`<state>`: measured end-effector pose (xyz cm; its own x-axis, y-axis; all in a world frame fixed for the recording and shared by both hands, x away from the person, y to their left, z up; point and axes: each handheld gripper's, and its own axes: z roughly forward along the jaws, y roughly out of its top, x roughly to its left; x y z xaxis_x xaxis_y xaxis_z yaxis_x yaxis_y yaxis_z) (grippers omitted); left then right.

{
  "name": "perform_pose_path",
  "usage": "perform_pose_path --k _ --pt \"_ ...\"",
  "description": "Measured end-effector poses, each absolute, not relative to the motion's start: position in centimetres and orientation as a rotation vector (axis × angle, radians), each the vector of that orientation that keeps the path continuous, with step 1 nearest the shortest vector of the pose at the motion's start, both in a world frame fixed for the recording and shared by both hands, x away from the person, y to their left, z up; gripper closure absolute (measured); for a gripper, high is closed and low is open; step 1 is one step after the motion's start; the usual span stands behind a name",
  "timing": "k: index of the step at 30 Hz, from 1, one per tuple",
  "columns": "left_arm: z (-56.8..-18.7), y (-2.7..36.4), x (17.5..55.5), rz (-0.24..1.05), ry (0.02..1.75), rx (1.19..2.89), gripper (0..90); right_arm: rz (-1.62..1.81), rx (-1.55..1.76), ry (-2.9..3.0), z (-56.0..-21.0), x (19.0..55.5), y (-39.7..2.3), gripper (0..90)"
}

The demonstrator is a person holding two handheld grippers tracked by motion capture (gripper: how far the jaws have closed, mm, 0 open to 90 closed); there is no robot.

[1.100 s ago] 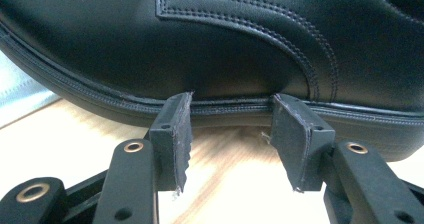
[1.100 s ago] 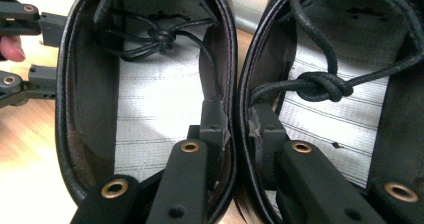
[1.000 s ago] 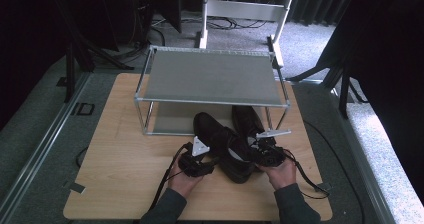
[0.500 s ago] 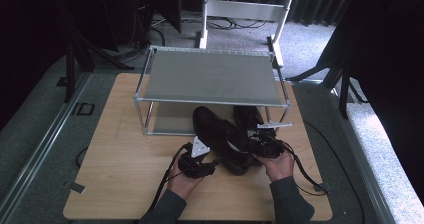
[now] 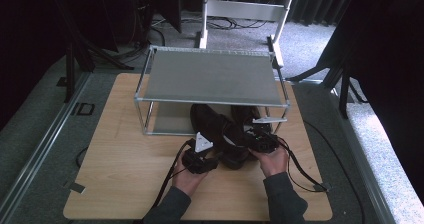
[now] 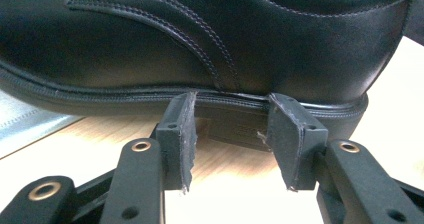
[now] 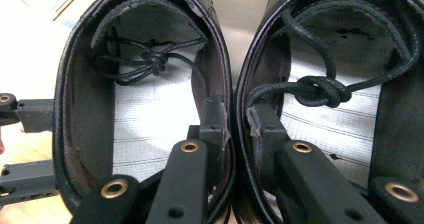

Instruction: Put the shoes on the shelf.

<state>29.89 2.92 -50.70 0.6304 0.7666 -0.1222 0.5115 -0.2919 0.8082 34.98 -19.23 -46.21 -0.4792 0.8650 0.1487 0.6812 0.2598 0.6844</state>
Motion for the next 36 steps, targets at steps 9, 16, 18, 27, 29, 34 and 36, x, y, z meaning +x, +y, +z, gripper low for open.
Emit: perform_pose_path --k 9,16,18,27,29,34,36 --pt "-50.9 2.5 30.9 0.371 0.974 2.016 60.8 0.983 1.389 2.234 -46.2 35.0 -18.4 79.4" --pt "-50.8 2.5 31.5 0.367 0.997 2.003 67.7 0.997 1.396 2.21 -46.2 35.2 -18.2 79.3" --pt "-50.7 2.3 32.3 0.372 1.042 1.985 74.8 1.013 1.391 2.185 -46.1 35.4 -17.9 79.2" --pt "-50.9 1.4 33.7 0.408 1.08 1.987 87.8 1.042 1.397 2.123 -46.6 36.2 -17.7 79.4" --pt "-51.0 1.4 34.0 0.421 1.085 1.985 88.0 1.044 1.402 2.107 -46.7 36.4 -17.6 79.5" --pt "-51.1 1.3 35.0 0.451 1.104 1.98 88.0 1.064 1.405 2.051 -47.2 37.1 -17.4 79.9" --pt "-51.2 1.2 35.5 0.464 1.11 1.978 88.0 1.072 1.413 2.031 -47.4 37.5 -17.3 80.0"
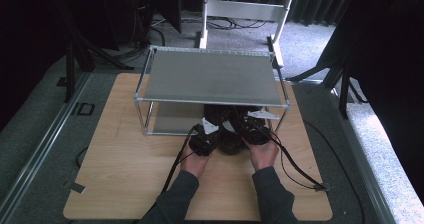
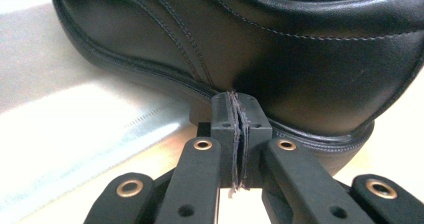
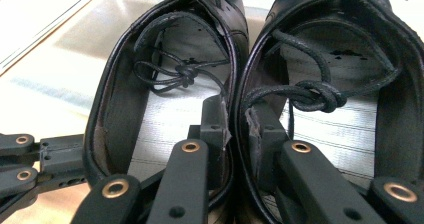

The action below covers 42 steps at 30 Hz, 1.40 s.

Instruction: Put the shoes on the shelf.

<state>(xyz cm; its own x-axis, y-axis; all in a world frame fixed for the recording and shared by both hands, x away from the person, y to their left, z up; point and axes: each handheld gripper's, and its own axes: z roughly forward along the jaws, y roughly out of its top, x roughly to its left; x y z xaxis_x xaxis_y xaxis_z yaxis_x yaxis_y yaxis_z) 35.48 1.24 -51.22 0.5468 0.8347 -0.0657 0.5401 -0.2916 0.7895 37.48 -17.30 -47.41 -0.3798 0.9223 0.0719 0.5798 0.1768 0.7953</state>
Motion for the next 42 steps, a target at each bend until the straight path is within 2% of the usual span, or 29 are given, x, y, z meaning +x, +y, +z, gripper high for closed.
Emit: perform_pose_path --k 10,30,34,36,39,42 --pt "-52.4 0.7 37.5 0.522 1.137 1.957 88.9 1.016 1.412 1.958 -48.3 38.9 -16.3 80.0" --pt "-53.1 1.8 39.4 0.626 1.15 1.877 89.3 1.122 1.476 1.818 -49.6 40.6 -15.0 79.9" --pt "-53.2 2.1 39.7 0.619 1.162 1.87 83.3 1.121 1.465 1.785 -49.7 40.7 -15.0 78.7" --pt "-53.3 2.1 39.8 0.625 1.171 1.883 79.8 1.125 1.441 1.768 -49.8 40.8 -15.0 75.2" --pt "-53.9 2.3 39.9 0.629 1.216 1.899 75.5 1.144 1.38 1.785 -49.9 41.0 -15.0 59.6" --pt "-54.0 2.9 39.9 0.588 1.237 1.875 66.7 1.153 1.348 1.793 -50.0 40.8 -15.0 47.7"
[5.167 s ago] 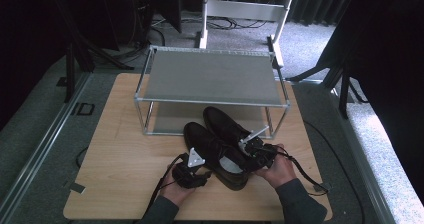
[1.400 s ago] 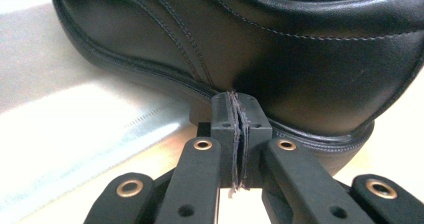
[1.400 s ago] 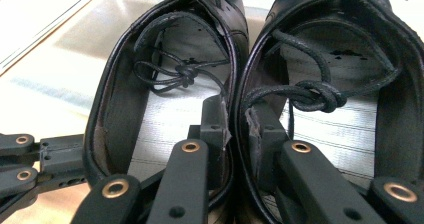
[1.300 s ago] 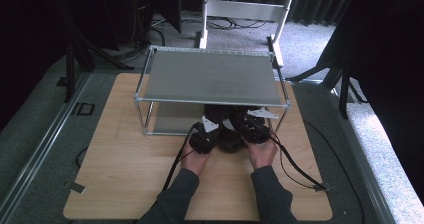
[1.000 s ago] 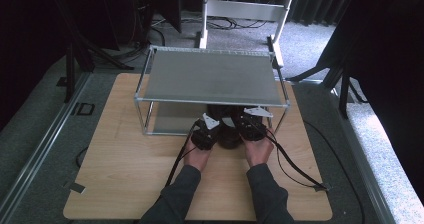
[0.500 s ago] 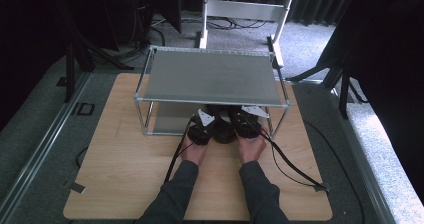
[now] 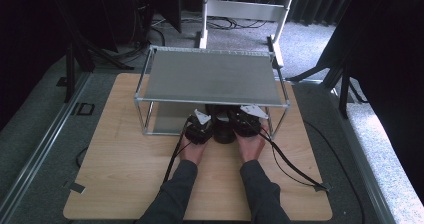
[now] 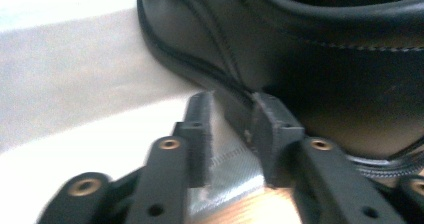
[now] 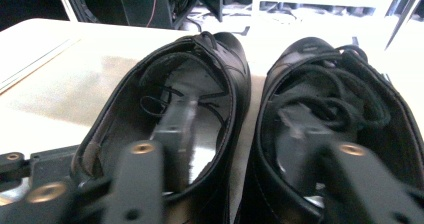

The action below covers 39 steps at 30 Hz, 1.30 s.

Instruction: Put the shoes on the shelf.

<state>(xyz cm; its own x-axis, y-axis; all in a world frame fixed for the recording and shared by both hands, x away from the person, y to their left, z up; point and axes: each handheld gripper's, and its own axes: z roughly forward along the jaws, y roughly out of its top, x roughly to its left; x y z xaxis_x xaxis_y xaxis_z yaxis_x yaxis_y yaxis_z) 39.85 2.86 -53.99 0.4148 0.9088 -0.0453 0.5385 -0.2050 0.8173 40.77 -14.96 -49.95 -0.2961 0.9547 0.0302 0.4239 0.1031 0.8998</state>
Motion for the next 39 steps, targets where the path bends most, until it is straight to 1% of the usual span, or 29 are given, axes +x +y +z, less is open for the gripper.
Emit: perform_pose_path --k 1,2,4,5,8,11,17,22,23,29,30,31,39 --pt "-54.0 2.9 39.9 0.588 1.237 1.875 64.6 1.153 1.348 1.793 -50.0 40.8 -15.0 47.7" --pt "-53.9 3.0 39.6 0.586 1.232 1.869 64.6 1.145 1.332 1.784 -49.9 40.6 -15.0 44.4" --pt "-53.5 3.2 39.2 0.567 1.229 1.846 59.6 1.141 1.293 1.792 -49.5 40.0 -15.1 40.7" --pt "-53.3 3.4 38.9 0.555 1.221 1.83 57.2 1.151 1.271 1.796 -49.2 39.7 -15.2 41.1" --pt "-52.9 3.6 38.1 0.516 1.192 1.805 49.9 1.186 1.164 1.807 -48.0 38.1 -15.9 38.5" --pt "-52.7 3.1 37.1 0.51 1.149 1.811 46.2 1.183 1.161 1.793 -47.6 36.8 -17.4 38.2" --pt "-52.7 2.0 36.1 0.511 1.111 1.843 39.7 1.153 1.224 1.79 -48.5 36.0 -20.5 37.1" --pt "-53.0 1.1 36.2 0.513 1.119 1.868 31.3 1.121 1.275 1.833 -50.1 36.6 -21.2 32.3" --pt "-53.1 1.0 36.3 0.512 1.123 1.873 30.8 1.113 1.29 1.854 -50.5 36.8 -21.2 30.4" --pt "-53.8 0.2 37.3 0.492 1.129 1.914 28.0 1.102 1.309 1.913 -51.9 37.9 -20.9 28.3" --pt "-53.9 0.1 37.3 0.482 1.117 1.918 29.0 1.108 1.317 1.918 -52.0 38.0 -20.8 27.6" --pt "-53.9 0.1 37.3 0.482 1.117 1.918 31.9 1.108 1.317 1.918 -52.0 38.0 -20.8 27.6" --pt "-53.7 0.6 37.9 0.451 1.083 1.938 33.4 1.156 1.398 1.883 -52.2 38.0 -20.5 30.1"
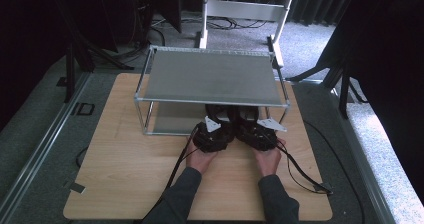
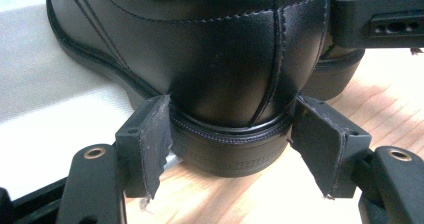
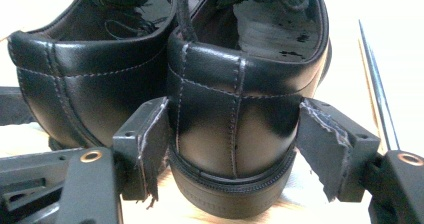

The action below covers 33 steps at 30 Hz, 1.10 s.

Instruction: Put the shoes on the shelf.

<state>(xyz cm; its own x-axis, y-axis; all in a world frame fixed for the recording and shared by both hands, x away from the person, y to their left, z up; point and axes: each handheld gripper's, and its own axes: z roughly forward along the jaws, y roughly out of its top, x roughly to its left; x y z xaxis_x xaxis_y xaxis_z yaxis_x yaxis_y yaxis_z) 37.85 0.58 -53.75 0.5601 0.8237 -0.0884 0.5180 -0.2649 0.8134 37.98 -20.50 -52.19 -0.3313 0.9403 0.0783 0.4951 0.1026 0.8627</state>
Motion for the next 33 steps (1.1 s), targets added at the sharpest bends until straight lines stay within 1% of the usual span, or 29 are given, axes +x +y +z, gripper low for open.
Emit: perform_pose_path --k 11,17,19,27,33 --pt "-53.8 1.6 39.0 0.432 1.063 1.944 35.3 1.16 1.394 1.887 -51.8 38.8 -19.6 31.7" --pt "-53.8 1.9 39.0 0.408 1.069 1.936 36.5 1.145 1.348 1.939 -51.7 39.1 -20.0 31.3" --pt "-53.9 2.0 38.6 0.396 1.071 1.922 37.5 1.171 1.364 1.922 -51.7 38.7 -20.5 35.0" --pt "-53.6 3.3 35.5 0.423 1.034 1.962 39.0 1.15 1.327 1.986 -51.3 35.7 -22.0 33.5" --pt "-53.6 5.8 32.7 0.441 1.035 1.984 40.2 1.099 1.297 2.036 -51.5 33.6 -23.6 32.0"
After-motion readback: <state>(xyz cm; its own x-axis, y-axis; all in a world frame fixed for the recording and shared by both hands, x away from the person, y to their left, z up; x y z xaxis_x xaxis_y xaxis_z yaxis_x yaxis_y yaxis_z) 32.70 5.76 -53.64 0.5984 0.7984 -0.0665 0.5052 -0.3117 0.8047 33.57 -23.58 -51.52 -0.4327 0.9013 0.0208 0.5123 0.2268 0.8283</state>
